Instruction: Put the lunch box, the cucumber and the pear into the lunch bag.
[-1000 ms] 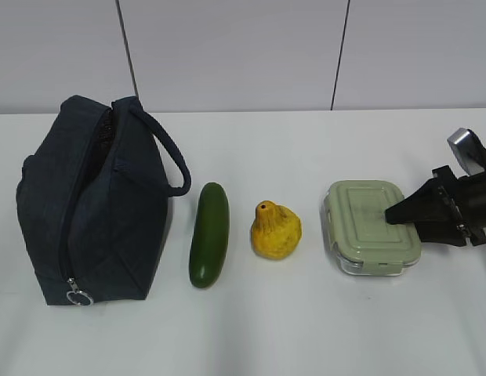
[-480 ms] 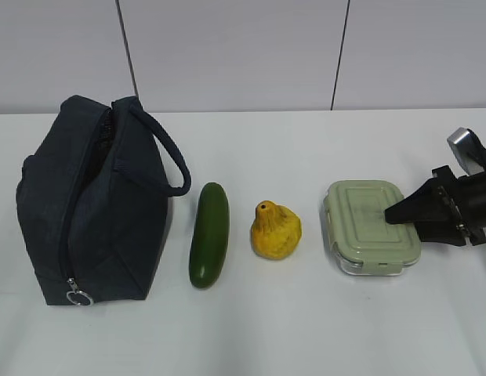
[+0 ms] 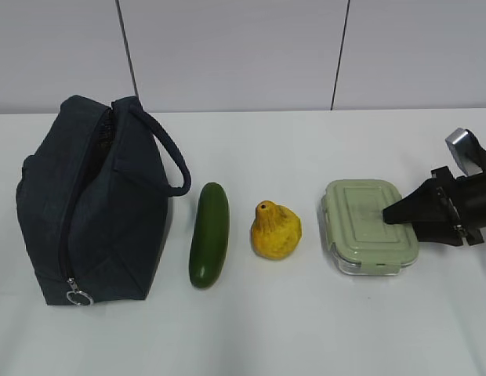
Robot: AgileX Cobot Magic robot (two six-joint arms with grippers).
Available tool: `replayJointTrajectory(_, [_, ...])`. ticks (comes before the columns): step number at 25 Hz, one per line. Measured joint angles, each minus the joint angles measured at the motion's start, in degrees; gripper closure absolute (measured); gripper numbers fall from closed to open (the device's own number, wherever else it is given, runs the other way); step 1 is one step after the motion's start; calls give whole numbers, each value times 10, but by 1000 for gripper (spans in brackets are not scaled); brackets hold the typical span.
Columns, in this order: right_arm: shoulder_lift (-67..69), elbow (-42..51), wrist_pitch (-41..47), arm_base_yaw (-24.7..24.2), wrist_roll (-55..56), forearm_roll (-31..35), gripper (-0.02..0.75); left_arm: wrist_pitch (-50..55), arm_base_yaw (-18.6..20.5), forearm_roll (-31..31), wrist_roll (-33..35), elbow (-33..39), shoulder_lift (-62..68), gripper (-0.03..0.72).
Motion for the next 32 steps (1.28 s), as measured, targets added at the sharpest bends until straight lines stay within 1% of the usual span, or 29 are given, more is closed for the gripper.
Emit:
replayJointTrajectory(11, [0, 0, -1, 0, -9, 14, 352, 0, 0, -6, 0, 0, 0, 222])
replayJointTrajectory(13, [0, 0, -2, 0, -9, 20, 352, 0, 0, -11, 0, 0, 0, 229])
replayJointTrajectory(17, [0, 0, -2, 0, -9, 27, 352, -3, 0, -22, 0, 0, 3, 266])
replayJointTrajectory(21, [0, 0, -2, 0, -9, 27, 352, -4, 0, -25, 0, 0, 40, 303])
replayJointTrajectory(25, [-1, 0, -3, 0, -9, 27, 352, -15, 0, -37, 0, 0, 109, 309])
replayJointTrajectory(28, [-7, 0, -4, 0, -9, 27, 352, -65, 0, -63, 0, -3, 161, 309])
replayJointTrajectory(32, [-9, 0, -4, 0, -9, 26, 353, -195, 0, -140, 11, -6, 224, 309])
